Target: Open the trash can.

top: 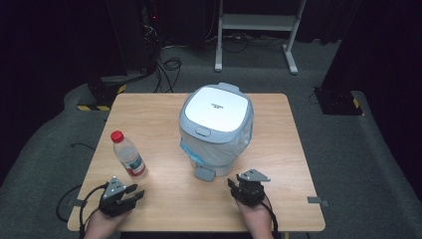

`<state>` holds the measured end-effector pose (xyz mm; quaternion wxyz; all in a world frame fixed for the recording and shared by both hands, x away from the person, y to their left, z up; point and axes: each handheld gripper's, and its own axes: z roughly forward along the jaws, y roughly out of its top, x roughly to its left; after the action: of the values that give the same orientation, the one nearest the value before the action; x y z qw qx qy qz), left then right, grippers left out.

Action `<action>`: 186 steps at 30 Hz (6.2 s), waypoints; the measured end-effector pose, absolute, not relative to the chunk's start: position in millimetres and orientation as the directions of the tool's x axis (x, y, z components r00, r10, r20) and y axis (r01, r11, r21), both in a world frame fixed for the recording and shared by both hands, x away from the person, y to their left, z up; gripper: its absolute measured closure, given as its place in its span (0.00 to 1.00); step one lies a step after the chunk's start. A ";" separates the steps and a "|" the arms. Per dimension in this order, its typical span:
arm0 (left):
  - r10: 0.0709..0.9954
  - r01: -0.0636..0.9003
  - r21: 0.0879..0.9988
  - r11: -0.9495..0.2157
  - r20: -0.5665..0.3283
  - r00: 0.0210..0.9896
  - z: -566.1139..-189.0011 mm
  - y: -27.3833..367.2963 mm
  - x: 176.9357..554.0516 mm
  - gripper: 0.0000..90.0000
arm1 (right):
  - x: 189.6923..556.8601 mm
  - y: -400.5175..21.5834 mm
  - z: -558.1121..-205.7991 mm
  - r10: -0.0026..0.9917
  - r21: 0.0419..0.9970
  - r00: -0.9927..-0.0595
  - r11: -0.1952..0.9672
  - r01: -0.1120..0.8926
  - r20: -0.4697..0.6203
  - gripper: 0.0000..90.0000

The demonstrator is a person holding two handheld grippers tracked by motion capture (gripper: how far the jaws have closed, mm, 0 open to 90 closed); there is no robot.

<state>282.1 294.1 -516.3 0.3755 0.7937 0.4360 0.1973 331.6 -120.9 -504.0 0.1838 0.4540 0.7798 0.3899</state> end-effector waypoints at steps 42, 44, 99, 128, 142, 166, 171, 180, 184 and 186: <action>0.762 0.467 0.766 -0.442 0.046 0.646 -509.7 130.3 350.8 0.88 | 339.3 -121.8 -508.3 0.842 0.780 -0.539 0.328 0.532 0.013 0.79; 0.745 0.454 0.768 -0.451 0.044 0.665 -509.9 123.6 345.7 0.88 | 340.8 -126.9 -508.7 0.852 0.779 -0.523 0.321 0.539 0.011 0.79; 0.913 0.464 0.853 -0.238 0.033 0.407 -479.9 194.9 373.5 1.00 | 413.2 -95.6 -476.4 0.870 0.832 -0.491 0.307 0.462 -0.048 0.98; 0.808 0.508 0.736 -0.447 0.089 0.583 -522.5 245.3 293.3 0.48 | 337.7 -113.0 -499.6 0.851 0.832 -0.526 0.297 0.468 -0.008 0.59; 0.827 0.548 0.745 -0.380 0.008 0.562 -528.0 254.7 297.0 0.27 | 315.6 -74.9 -498.4 0.776 0.819 -0.631 0.366 0.441 -0.007 0.68; 0.822 0.547 0.744 -0.384 0.006 0.569 -528.0 254.6 297.0 0.26 | 333.5 -20.9 -499.7 0.749 0.774 -0.660 0.448 0.447 -0.052 0.70; 0.821 0.545 0.744 -0.386 0.008 0.571 -528.0 254.8 297.1 0.26 | 335.9 -22.7 -500.5 0.748 0.768 -0.662 0.447 0.458 -0.041 0.65; 0.820 0.544 0.745 -0.387 0.008 0.572 -528.0 254.8 297.3 0.26 | 337.1 -27.3 -505.5 0.739 0.788 -0.674 0.424 0.447 -0.015 0.64; 0.819 0.543 0.744 -0.388 0.008 0.574 -528.0 254.7 297.3 0.26 | 337.4 -27.6 -505.7 0.738 0.787 -0.675 0.422 0.450 -0.010 0.64; 0.819 0.543 0.745 -0.387 0.008 0.573 -528.1 254.7 297.3 0.26 | 337.5 -27.6 -505.8 0.738 0.786 -0.674 0.422 0.451 -0.009 0.64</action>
<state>297.3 254.7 -528.1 0.3602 0.8105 0.4202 0.1915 337.5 -27.6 -505.8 0.1801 0.3611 0.8237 0.3983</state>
